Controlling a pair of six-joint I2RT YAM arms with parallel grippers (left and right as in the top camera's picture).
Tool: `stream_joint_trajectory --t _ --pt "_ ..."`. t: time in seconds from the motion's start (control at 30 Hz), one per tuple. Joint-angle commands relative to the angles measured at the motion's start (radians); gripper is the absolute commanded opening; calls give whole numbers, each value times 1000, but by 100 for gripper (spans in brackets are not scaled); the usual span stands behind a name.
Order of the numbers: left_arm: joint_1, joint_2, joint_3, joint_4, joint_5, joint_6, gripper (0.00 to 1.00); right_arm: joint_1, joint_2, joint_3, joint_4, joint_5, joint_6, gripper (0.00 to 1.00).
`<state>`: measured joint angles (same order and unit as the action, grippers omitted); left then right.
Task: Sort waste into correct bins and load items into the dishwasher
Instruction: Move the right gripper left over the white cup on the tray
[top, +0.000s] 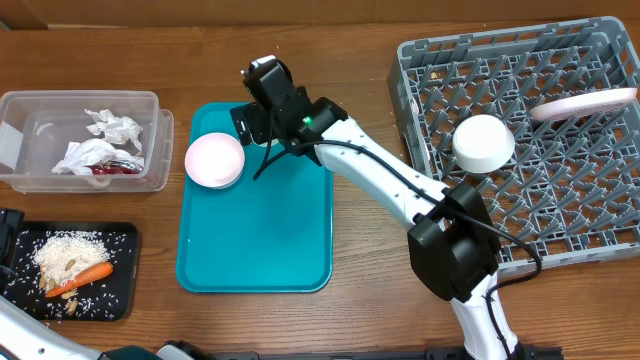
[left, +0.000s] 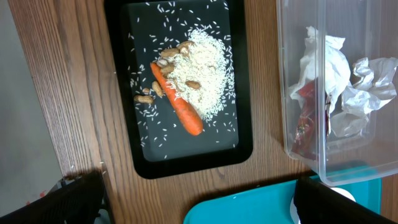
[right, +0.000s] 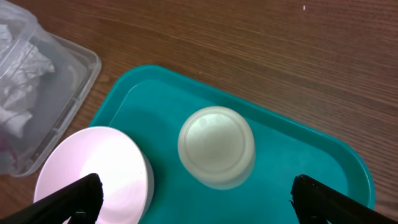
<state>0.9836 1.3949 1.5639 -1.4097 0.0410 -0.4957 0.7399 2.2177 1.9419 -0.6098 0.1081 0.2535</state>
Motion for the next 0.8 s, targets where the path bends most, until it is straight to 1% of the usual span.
stream_joint_trajectory --t 0.0,0.23,0.67,0.77 --pt "4 -9 2 0 4 -6 100 -3 72 5 39 31 9 100" --pt "4 -8 2 0 4 -6 100 -18 122 5 165 41 1 100" --pt "4 -8 2 0 4 -6 100 -18 165 5 184 22 3 98" --pt "4 -8 2 0 4 -6 100 -18 165 5 182 17 6 86"
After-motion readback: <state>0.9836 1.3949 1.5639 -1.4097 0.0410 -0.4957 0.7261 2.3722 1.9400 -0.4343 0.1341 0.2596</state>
